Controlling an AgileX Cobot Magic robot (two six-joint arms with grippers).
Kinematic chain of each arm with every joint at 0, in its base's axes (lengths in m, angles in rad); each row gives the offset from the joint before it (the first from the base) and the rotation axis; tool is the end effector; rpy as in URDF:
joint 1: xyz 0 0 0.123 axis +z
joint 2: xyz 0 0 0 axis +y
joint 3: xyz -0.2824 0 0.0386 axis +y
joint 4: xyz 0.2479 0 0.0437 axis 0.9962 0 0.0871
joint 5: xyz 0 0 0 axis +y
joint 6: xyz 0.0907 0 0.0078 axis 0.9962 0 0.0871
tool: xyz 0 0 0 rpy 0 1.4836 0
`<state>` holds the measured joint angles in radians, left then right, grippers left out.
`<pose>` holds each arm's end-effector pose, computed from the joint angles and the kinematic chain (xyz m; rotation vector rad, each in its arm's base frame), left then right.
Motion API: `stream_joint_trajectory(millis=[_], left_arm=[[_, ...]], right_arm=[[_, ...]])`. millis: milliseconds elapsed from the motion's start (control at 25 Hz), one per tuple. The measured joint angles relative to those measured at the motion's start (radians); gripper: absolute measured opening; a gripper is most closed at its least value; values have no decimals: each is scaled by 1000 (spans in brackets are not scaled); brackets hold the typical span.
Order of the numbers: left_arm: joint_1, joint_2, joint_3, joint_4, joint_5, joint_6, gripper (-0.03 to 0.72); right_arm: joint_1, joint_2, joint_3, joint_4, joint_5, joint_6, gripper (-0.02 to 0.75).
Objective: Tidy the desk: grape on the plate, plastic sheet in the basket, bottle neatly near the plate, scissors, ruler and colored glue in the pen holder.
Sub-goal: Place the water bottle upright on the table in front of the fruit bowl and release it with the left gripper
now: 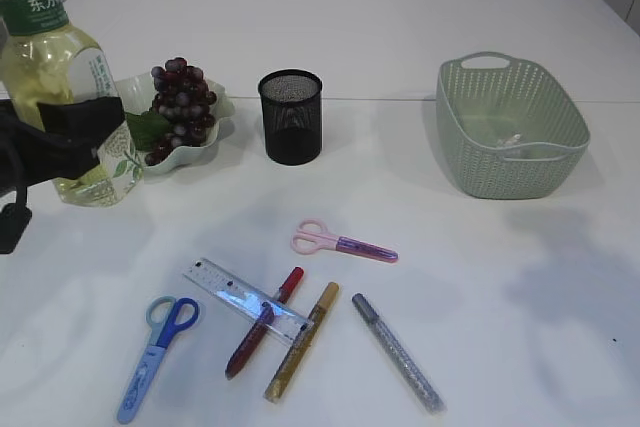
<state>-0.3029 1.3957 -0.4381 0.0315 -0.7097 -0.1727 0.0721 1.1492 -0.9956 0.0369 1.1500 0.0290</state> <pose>0.2448 -0.0785 0.2155 0.1495 1.7380 -0.3498 0.2021 0.0177 0.3164 -0.0475 2.7881 0.0759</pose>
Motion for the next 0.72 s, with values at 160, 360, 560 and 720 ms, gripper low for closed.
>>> stream_joint_trajectory(millis=[160, 360, 560, 720], left_arm=[[-1, 69, 0, -63, -138, 0, 438], [-1, 119, 0, -81, -233, 0, 438], [43, 245, -2, -31, -351, 37, 438], [104, 321, -2, 76, -351, 41, 438]], right_arm=[[0, 0, 0, 0, 6, 0, 566], [0, 0, 0, 0, 8, 0, 566], [0, 0, 0, 0, 10, 0, 566], [0, 0, 0, 0, 10, 0, 566]])
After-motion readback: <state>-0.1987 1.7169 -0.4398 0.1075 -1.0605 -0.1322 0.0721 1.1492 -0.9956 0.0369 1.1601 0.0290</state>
